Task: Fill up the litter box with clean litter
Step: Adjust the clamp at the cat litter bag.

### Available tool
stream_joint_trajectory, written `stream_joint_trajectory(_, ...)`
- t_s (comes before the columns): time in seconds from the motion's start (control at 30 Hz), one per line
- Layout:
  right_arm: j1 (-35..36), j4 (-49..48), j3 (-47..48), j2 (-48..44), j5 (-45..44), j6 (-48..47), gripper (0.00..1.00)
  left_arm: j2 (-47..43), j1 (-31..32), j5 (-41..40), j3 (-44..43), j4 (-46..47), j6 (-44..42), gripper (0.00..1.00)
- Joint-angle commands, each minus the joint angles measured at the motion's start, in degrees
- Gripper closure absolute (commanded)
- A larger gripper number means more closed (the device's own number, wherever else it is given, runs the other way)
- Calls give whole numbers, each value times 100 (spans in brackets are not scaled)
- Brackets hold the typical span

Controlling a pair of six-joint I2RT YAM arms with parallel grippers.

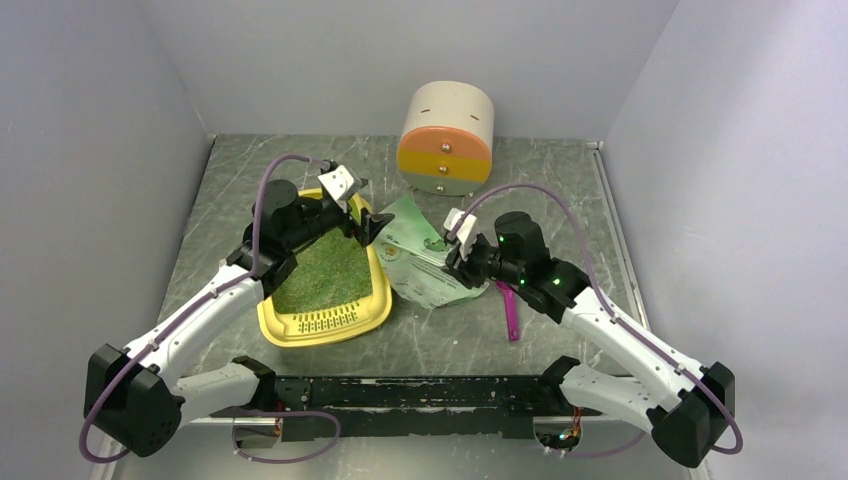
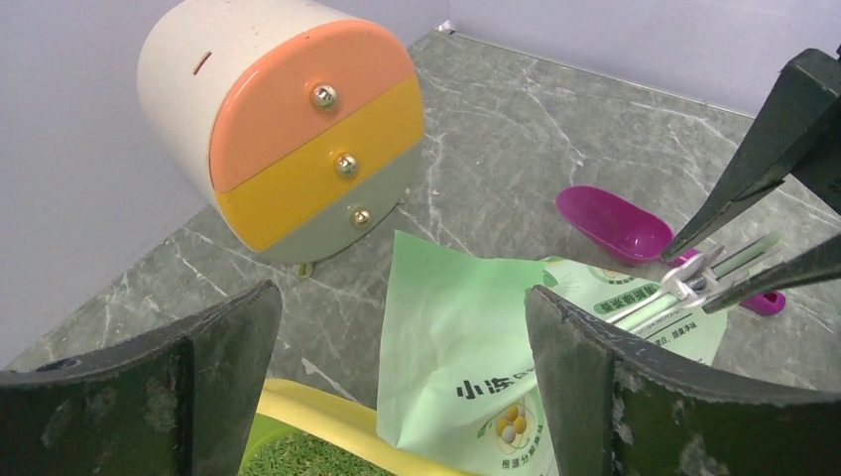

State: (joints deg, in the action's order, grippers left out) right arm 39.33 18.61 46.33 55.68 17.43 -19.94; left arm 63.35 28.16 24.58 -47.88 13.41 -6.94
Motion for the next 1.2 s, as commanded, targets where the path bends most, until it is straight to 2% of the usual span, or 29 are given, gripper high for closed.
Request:
stream_joint_trajectory(0.0,15,195,351,148,-96,-203,64,37,-52,117,-48,-70,-62,3)
stream_joint_trajectory(0.07,20,284,410,223,-67,-246,66,30,-56,137,-29,-58,-77,3)
stream_joint_trajectory(0.17,24,344,408,250,42,-293,62,48,-56,159,-28,-86,-119,3)
stream_joint_trajectory(0.27,26,334,374,255,170,-312,63,93,-50,277,-50,-131,-132,3)
stream_joint_trajectory(0.43,30,386,377,323,38,-334,72,164,-57,392,-81,-138,-123,3)
stream_joint_trajectory(0.5,31,449,413,365,21,-386,81,181,-51,411,-98,-145,-123,3)
stream_joint_trajectory(0.53,31,470,448,391,-5,-372,79,192,-56,422,-106,-150,-123,3)
stream_joint_trajectory(0.57,31,501,482,405,-11,-377,73,201,-52,439,-115,-160,-123,3)
stream_joint_trajectory(0.63,31,485,512,390,-59,-352,56,219,-54,471,-133,-159,-110,3)
stream_joint_trajectory(0.67,31,450,516,364,-55,-349,50,228,-55,495,-141,-170,-106,3)
stream_joint_trajectory(0.73,35,427,522,319,41,-422,44,245,-54,527,-159,-189,-115,3)
stream_joint_trajectory(0.8,39,431,526,306,109,-491,43,256,-55,539,-169,-207,-123,3)
stream_joint_trajectory(0.87,55,469,520,316,71,-575,47,259,-52,554,-177,-236,-136,3)
stream_joint_trajectory(1.07,63,604,545,396,-132,-655,75,252,-52,583,-187,-311,-167,3)
stream_joint_trajectory(1.17,64,583,435,318,-145,-663,83,250,-53,592,-195,-320,-162,3)
